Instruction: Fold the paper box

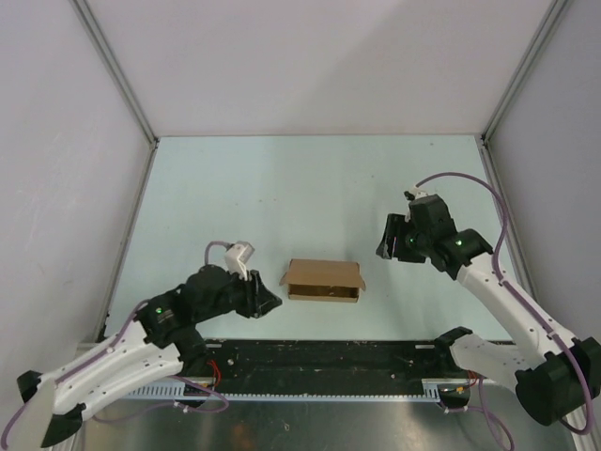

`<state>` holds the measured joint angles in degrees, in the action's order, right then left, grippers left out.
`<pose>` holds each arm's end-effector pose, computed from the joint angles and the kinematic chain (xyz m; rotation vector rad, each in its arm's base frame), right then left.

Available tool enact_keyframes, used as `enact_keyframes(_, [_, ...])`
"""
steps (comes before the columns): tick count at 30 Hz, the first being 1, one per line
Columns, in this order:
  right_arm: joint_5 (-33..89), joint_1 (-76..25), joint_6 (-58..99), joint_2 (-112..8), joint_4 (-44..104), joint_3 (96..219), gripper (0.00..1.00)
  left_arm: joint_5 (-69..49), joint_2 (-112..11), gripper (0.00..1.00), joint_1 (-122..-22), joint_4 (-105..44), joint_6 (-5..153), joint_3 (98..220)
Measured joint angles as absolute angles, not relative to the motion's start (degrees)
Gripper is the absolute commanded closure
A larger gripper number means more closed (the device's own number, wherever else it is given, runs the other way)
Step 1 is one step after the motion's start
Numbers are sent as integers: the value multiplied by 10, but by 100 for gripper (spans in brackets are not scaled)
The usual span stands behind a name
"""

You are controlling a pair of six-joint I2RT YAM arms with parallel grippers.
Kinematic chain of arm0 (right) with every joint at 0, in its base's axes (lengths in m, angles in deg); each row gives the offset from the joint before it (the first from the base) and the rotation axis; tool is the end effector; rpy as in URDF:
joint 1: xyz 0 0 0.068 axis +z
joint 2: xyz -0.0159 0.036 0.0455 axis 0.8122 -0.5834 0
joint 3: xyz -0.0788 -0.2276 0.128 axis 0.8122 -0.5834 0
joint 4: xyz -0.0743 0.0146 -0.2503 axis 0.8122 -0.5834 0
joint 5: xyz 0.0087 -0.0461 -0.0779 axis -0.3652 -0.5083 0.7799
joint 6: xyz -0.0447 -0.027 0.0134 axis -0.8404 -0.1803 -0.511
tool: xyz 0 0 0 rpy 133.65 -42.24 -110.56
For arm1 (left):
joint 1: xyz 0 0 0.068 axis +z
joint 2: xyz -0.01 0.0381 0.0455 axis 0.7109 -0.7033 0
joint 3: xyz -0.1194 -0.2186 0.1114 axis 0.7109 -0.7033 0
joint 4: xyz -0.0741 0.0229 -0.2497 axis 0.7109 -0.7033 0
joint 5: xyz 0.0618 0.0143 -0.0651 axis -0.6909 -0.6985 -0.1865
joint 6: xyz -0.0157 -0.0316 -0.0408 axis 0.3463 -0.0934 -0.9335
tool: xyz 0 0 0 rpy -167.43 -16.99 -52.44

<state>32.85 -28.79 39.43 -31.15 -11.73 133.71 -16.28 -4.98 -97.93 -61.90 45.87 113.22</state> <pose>0.1885 0.0917 0.2817 -0.0142 2.5015 0.4369 0.0789 -0.1053 0.2299 0.2747 2.2929 -0.9345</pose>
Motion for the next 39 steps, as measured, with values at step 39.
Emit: enact_keyframes(39, [273, -195, 482, -381, 1, 1266, 54, -264, -396, 67, -949, -518, 498, 1237])
